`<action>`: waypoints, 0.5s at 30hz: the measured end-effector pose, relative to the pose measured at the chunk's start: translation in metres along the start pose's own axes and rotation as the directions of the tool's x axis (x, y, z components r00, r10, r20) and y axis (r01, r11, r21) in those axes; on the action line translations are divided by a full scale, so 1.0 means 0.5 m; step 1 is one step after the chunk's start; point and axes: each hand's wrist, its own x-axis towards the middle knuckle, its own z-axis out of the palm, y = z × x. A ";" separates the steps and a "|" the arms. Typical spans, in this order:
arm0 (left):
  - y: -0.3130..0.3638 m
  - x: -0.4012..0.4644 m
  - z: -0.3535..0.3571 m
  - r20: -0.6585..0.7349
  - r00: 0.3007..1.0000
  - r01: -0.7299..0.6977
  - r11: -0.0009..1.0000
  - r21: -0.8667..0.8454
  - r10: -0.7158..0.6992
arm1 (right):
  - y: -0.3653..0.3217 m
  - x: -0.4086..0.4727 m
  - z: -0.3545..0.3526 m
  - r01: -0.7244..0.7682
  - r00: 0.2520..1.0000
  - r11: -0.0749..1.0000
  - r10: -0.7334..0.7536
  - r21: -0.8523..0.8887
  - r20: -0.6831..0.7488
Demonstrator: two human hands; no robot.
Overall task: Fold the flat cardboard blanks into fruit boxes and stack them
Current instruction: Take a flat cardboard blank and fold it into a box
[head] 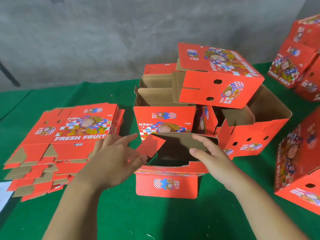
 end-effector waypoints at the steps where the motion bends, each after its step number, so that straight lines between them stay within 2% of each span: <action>1: 0.014 0.010 -0.003 0.051 0.999 -0.012 1.000 0.000 0.012 | 0.000 0.007 0.001 -0.004 1.000 1.000 0.004 -0.001 -0.002; 3: 0.038 0.033 -0.001 0.218 0.976 0.016 0.999 0.031 -0.023 | -0.005 0.016 -0.001 -0.019 1.000 1.000 0.019 0.006 0.001; 5: 0.049 0.053 0.000 0.308 0.949 0.043 0.995 0.094 -0.070 | -0.008 0.024 -0.004 -0.023 1.000 1.000 0.023 -0.003 0.021; 9: 0.013 0.085 -0.005 0.285 0.950 0.116 0.992 0.044 -0.123 | -0.008 0.027 -0.017 -0.026 0.999 0.999 0.025 0.024 0.038; 11: -0.013 0.097 -0.012 0.307 0.951 0.102 0.977 -0.190 -0.040 | -0.005 0.030 -0.025 -0.022 0.998 0.999 0.019 0.048 0.064; 13: -0.039 0.104 -0.014 0.252 0.967 0.082 0.877 -0.474 0.046 | -0.002 0.039 -0.025 -0.007 0.999 0.997 0.003 0.079 0.053; 15: -0.056 0.097 -0.013 0.165 0.985 0.141 0.770 -0.622 -0.047 | 0.002 0.047 -0.018 0.055 0.995 0.990 -0.044 0.130 -0.087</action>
